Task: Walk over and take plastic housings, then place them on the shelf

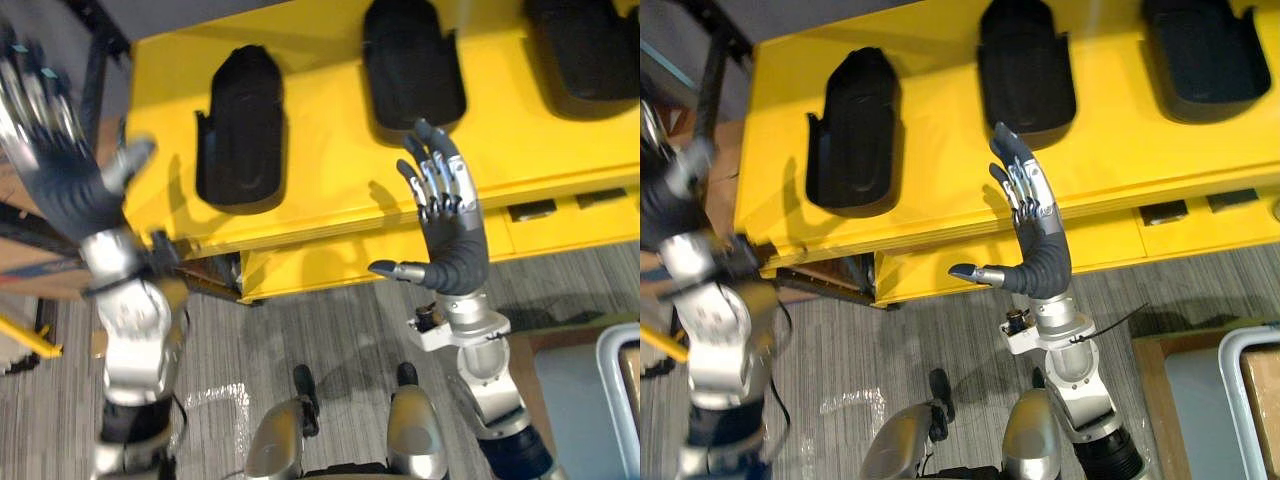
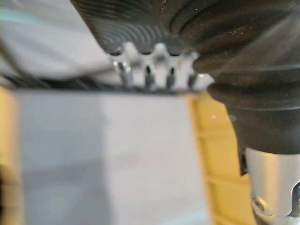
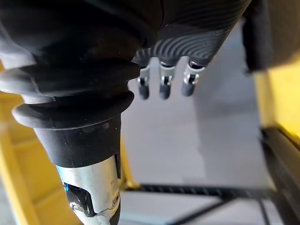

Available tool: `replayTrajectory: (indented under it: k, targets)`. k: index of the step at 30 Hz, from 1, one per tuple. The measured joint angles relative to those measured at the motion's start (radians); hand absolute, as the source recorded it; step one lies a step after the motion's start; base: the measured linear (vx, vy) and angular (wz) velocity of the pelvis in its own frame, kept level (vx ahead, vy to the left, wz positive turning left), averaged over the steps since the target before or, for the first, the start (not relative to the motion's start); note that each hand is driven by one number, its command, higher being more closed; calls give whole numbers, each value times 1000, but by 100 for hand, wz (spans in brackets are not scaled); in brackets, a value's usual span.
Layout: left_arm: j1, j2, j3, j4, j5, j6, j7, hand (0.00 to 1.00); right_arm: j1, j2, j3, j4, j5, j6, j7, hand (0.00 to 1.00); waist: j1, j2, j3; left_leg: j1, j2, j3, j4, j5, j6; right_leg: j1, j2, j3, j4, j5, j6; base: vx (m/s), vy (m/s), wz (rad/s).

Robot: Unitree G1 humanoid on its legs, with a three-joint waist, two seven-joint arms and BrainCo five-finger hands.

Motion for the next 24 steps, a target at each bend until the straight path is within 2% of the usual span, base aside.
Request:
replayTrajectory:
  k: [2,3,5,8,10,14,19,24]
  targets:
    - [110,-60,-62,20,-24,-1,-27,0,17,23,9,0,-28,0,-9,100,32,-1,1,-21,-3,-23,17,3,0,10,0,-21,-13,1,-1,-26,6,34]
    - [143,-78,-74,41,-25,1,-24,0,16,29,25,3,-38,0,-17,100,35,-2,1,-28,-7,-35,27,2,0,21,0,-34,-21,1,-1,-14,13,27]
    - [199,-98,-91,98,-24,1,-20,0,12,35,49,9,-49,-1,-28,100,41,-2,1,-45,-8,-63,35,2,0,32,2,-66,-31,6,-6,-21,2,37]
    - [268,-101,-139,210,24,-8,-34,0,-26,36,108,55,-52,-2,-80,100,79,-10,6,-68,-1,-78,47,3,-1,33,16,-76,-52,17,-12,-24,-8,17]
    - [320,-104,-204,288,48,-34,-64,0,-74,41,149,108,-67,0,-141,100,97,-16,8,-86,-3,-100,57,3,-1,37,18,-98,-58,22,-15,-14,-1,24]
    - [344,-102,-294,426,118,-70,-81,0,-167,82,221,225,-66,52,-201,100,136,-24,11,-86,-6,-112,64,3,-1,50,17,-116,-59,22,-16,-18,3,12]
    - [342,-97,-333,547,198,-73,-67,0,-226,111,278,298,-67,111,-217,100,147,-24,11,-95,-7,-115,65,4,-2,45,17,-119,-59,19,-19,-4,0,1]
    - [322,-95,-335,658,212,-44,-48,0,-271,118,308,315,-66,135,-229,100,154,-24,11,-109,-7,-120,65,10,-3,28,17,-121,-51,19,-19,0,0,0]
